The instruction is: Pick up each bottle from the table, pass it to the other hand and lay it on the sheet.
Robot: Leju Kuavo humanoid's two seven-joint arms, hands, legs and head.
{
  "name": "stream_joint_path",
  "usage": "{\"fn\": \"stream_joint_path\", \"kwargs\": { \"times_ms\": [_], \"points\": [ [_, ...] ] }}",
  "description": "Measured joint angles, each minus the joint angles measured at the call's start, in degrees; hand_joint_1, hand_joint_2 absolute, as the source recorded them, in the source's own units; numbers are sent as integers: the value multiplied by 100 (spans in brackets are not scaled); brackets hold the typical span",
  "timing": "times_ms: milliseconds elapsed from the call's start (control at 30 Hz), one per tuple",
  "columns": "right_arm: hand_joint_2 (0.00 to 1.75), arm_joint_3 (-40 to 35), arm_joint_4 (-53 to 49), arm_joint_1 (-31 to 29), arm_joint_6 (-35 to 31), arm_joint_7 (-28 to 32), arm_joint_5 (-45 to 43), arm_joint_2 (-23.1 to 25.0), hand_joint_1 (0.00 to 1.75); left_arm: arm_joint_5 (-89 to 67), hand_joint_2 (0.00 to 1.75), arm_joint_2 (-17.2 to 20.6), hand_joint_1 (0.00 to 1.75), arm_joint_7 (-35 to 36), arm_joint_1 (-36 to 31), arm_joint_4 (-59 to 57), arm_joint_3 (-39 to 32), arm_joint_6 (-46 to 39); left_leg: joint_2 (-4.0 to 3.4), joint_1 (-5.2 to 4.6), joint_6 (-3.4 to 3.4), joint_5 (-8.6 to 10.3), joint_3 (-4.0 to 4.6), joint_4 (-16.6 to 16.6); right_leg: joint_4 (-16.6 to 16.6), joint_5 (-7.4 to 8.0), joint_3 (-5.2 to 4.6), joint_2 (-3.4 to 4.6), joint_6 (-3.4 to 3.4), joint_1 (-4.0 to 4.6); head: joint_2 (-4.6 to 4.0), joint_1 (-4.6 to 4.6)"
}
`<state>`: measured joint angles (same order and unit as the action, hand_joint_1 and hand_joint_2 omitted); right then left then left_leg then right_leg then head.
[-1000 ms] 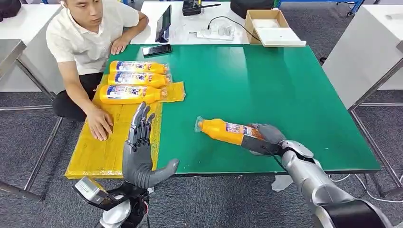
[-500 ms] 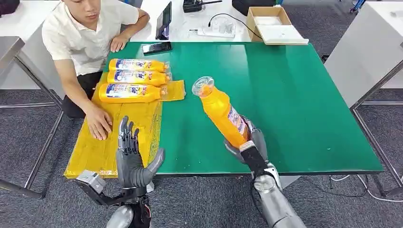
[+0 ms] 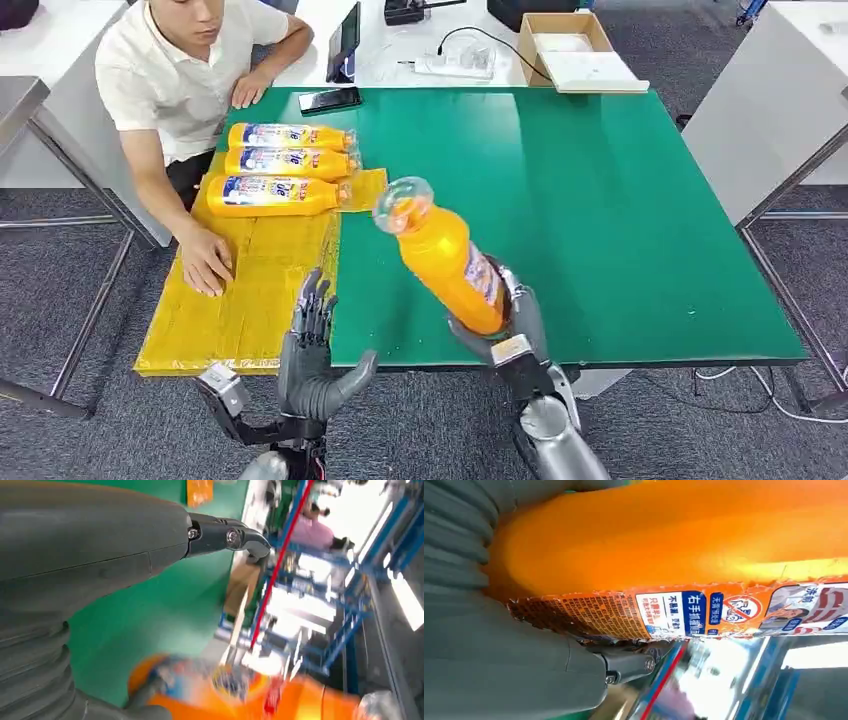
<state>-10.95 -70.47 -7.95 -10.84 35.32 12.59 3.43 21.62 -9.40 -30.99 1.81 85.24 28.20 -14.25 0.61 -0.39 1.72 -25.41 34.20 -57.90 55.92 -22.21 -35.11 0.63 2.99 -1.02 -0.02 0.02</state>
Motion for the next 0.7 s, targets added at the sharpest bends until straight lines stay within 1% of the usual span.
{"fn": "stream_joint_path", "kwargs": {
  "times_ms": [33, 67, 133, 233, 300, 533, 567, 600, 633, 667, 700],
  "points": [
    [175, -346, 2, 35, 244, -7, 251, 35, 175, -57, 175, 22, 0, -5, 14, -31, 61, 423, -2, 6, -1, 0, 1, 0, 1, 0, -3, 0, 0, 4, 2, 0],
    [175, -746, 92, 26, 369, 140, 525, 85, 175, -41, 175, 24, 0, 90, 5, -39, 98, 695, -2, 10, -2, 0, 0, 0, 2, -1, -4, 1, -1, 8, 0, -2],
    [175, -1124, 225, 16, 463, 258, 738, 111, 175, 37, 175, 24, 0, 164, -15, -66, 103, 886, -1, 11, -2, 1, 1, 1, 2, -1, -4, 0, -2, 9, 0, -2],
    [175, -1651, 454, -41, 527, 282, 963, 151, 175, 207, 175, 15, 0, 290, -36, -116, 109, 1225, 1, 12, -3, 1, 1, 1, 3, -2, -5, 0, -3, 8, 0, 0],
    [175, -1937, 577, -79, 527, 284, 1016, 166, 175, 291, 175, 7, 0, 341, -56, -157, 109, 1307, -3, 9, -3, 2, 1, 1, 2, -1, -5, 0, -2, 6, 2, -2],
    [175, -2245, 816, -299, 538, 284, 999, 166, 175, 402, 175, 11, 0, 393, -27, -269, 81, 1363, -3, 4, -1, 2, 1, 1, 1, 0, -5, 0, -1, 3, 2, 0],
    [175, -2290, 850, -330, 535, 284, 999, 164, 175, 435, 175, 11, 37, 400, -27, -286, 74, 1368, -3, 4, -1, 2, 1, 1, 1, 0, -6, 0, -1, 3, 0, -2],
    [175, -2332, 881, -360, 538, 284, 996, 164, 175, 437, 175, 11, 175, 400, -27, -302, 65, 1370, -3, 4, -2, 2, 0, 1, 1, 0, -6, 1, -1, 3, 0, 0],
    [175, -2380, 918, -391, 542, 284, 968, 164, 175, 464, 175, 11, 175, 398, -27, -313, 50, 1370, -3, 5, -2, 2, 0, 0, 1, 0, -7, 1, -1, 4, 0, 0],
    [175, -2417, 944, -410, 542, 284, 933, 164, 124, 477, 175, 11, 175, 391, -26, -312, 37, 1370, -3, 5, -2, 2, 0, 0, 1, 0, -8, 1, -1, 4, 2, 0],
    [175, -2461, 993, -447, 535, 284, 883, 164, 2, 479, 175, 11, 175, 367, -20, -312, 28, 1370, -3, 5, -2, 2, 0, 0, 1, 0, -8, 1, -2, 4, 2, -2]
  ]
}}
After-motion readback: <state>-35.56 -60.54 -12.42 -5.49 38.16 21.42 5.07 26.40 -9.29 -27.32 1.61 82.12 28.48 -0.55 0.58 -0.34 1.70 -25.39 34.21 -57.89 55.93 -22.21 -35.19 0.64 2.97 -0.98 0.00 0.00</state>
